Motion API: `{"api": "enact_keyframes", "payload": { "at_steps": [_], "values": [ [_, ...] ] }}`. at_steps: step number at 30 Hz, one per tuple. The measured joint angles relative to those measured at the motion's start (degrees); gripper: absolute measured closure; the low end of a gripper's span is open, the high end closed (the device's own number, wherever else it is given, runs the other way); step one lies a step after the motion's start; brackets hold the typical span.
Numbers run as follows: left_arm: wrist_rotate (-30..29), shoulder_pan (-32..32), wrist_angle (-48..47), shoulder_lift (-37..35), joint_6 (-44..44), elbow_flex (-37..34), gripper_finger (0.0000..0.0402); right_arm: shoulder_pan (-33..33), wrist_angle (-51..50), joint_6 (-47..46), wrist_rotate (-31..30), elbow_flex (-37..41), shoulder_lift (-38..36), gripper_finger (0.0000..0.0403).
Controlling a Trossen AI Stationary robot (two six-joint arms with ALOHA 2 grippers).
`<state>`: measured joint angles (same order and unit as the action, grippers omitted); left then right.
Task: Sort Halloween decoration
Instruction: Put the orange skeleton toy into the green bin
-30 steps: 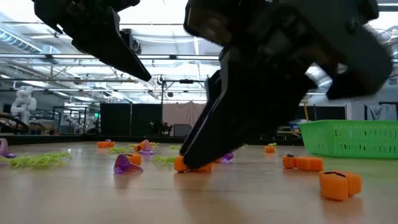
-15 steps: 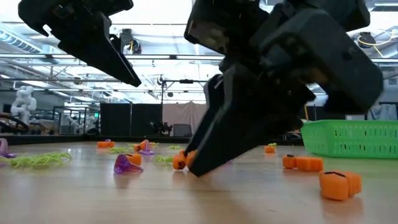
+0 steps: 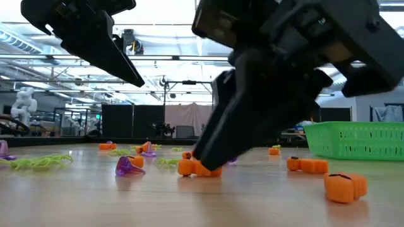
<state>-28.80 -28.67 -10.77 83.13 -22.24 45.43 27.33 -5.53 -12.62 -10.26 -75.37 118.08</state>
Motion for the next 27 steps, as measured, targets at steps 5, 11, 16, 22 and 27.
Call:
{"api": "enact_keyframes", "payload": {
  "at_steps": [5,11,16,22,27],
  "values": [
    [0.00,0.00,0.24,0.00,0.00,0.00,0.0178,0.00,-0.82,-1.85,-0.28,0.00,0.00,0.0230],
    [-0.02,0.00,1.41,-0.04,0.02,0.00,0.0178,-0.15,-0.37,-3.28,-1.63,-0.02,0.43,0.0230],
    [-0.02,0.00,1.39,-0.04,0.02,0.00,0.0178,-0.24,0.51,-4.89,-0.55,-0.19,2.37,0.0239],
    [-0.02,-0.02,1.34,-0.04,0.00,0.00,0.0178,-0.24,0.26,-6.36,-0.49,-0.31,3.26,0.0276],
    [0.00,-0.02,1.34,-0.04,0.00,0.00,0.0178,-0.24,-0.27,-6.16,-0.35,-0.26,3.02,0.0303]
  ]
}}
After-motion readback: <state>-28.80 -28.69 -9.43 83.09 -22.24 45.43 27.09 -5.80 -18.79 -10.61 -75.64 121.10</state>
